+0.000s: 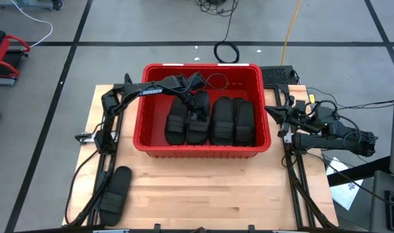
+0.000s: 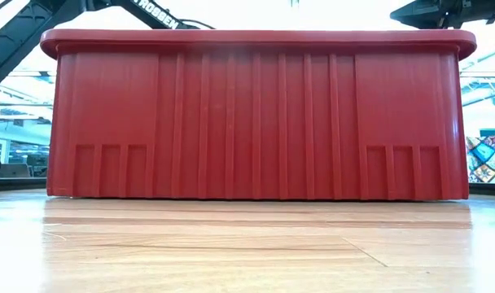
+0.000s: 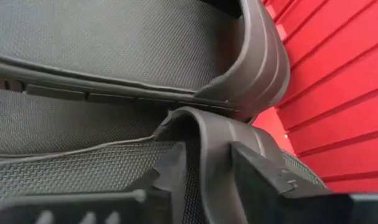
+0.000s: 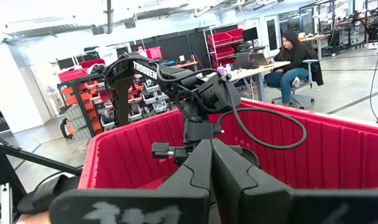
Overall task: Pick and place slides into bin
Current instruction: Put the black slide into the red bin
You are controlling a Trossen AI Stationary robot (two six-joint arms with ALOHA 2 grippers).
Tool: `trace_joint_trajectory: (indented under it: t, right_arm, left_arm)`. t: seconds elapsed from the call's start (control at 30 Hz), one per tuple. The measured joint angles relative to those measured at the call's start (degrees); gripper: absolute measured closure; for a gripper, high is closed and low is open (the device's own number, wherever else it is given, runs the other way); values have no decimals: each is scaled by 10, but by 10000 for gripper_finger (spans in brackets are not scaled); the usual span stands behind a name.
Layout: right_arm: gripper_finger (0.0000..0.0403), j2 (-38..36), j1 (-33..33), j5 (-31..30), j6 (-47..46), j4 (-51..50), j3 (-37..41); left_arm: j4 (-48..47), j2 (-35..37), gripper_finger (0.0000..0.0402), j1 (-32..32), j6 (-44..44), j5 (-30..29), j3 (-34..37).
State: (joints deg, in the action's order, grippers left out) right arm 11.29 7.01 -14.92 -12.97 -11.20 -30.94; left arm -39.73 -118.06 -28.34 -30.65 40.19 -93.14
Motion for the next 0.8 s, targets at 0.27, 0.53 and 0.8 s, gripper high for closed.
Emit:
trace_joint_trajectory:
  t: [0.27,0.53,0.8]
  right_arm:
    - [403,0,0,0,1,-3,0]
    - [403,0,0,0,1,-5,0]
    - [403,0,0,0,1,-11,0]
  left_arm:
    - [-23,20,202,-1,12,1,-21]
    - [-108,44,143,0,-3,4,-85]
    - [-208,76,165,2,-39,2,-185]
